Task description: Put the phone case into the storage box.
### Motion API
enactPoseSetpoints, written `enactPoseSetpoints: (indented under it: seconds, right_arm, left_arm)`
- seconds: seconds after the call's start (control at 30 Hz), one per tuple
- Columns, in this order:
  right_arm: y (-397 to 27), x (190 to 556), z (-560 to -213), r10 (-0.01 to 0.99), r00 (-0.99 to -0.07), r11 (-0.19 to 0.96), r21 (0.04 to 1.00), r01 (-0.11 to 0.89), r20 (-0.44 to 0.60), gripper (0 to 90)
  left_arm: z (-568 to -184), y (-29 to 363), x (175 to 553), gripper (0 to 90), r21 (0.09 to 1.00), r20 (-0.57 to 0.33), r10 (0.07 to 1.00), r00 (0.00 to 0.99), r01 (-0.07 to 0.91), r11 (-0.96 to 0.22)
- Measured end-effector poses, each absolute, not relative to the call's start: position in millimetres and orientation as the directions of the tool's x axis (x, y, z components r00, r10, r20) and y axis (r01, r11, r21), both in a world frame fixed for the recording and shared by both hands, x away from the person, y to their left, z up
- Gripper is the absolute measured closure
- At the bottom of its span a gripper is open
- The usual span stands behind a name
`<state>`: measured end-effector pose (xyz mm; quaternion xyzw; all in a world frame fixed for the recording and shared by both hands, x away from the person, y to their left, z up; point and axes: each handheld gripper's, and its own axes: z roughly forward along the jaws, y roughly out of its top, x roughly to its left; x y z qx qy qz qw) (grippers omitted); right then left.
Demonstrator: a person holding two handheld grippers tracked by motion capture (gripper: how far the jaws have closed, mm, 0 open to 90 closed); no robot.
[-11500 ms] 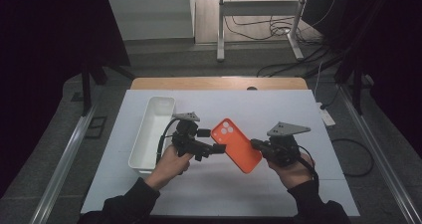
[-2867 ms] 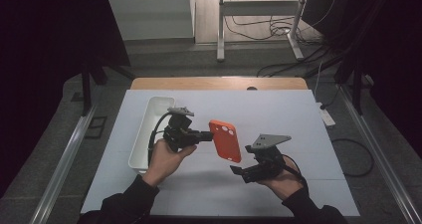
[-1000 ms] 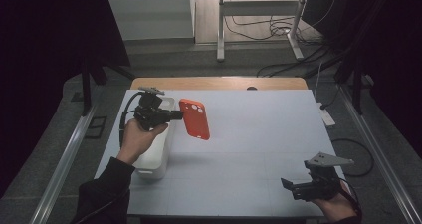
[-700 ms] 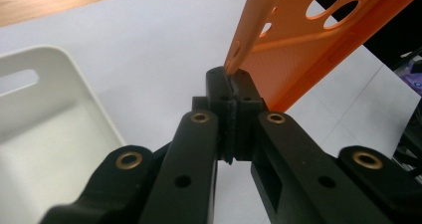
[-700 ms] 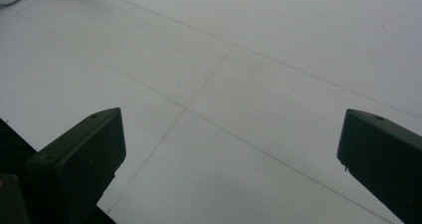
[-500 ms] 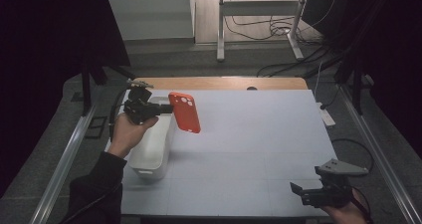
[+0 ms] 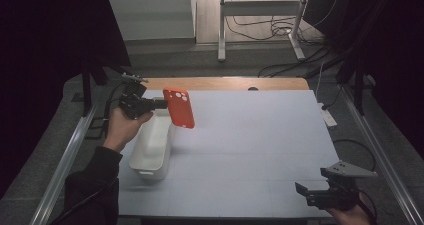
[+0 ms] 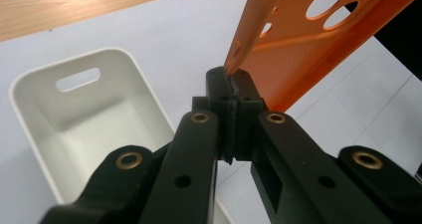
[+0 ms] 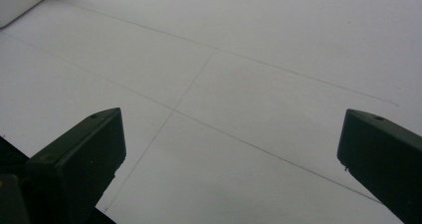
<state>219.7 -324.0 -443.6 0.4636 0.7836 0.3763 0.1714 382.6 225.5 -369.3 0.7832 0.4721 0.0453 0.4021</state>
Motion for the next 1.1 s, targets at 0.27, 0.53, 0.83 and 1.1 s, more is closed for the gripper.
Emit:
enactPoseSetpoints:
  seconds: [0.27, 0.53, 0.83, 1.1]
  right_arm:
    - [-324, 220, -444, 0.856, -0.51, 0.287, 0.748, 0.598, 0.079, 0.0]
    - [-324, 220, -444, 0.855, -0.513, 0.291, 0.745, 0.6, 0.079, 0.0]
    - [-323, 220, -444, 0.852, -0.518, 0.297, 0.742, 0.601, 0.079, 0.0]
    - [-323, 220, -444, 0.849, -0.522, 0.302, 0.74, 0.601, 0.077, 0.0]
  left_arm:
    - [-366, 234, 389, 89.3, 0.668, -0.295, 0.795, 0.53, 0.709, -0.225]
    - [-363, 245, 396, 89.3, 0.664, -0.278, 0.823, 0.495, 0.718, -0.208]
    - [-358, 256, 401, 89.4, 0.665, -0.249, 0.852, 0.46, 0.721, -0.195]
    - [-357, 266, 406, 89.4, 0.667, -0.246, 0.872, 0.424, 0.727, -0.165]
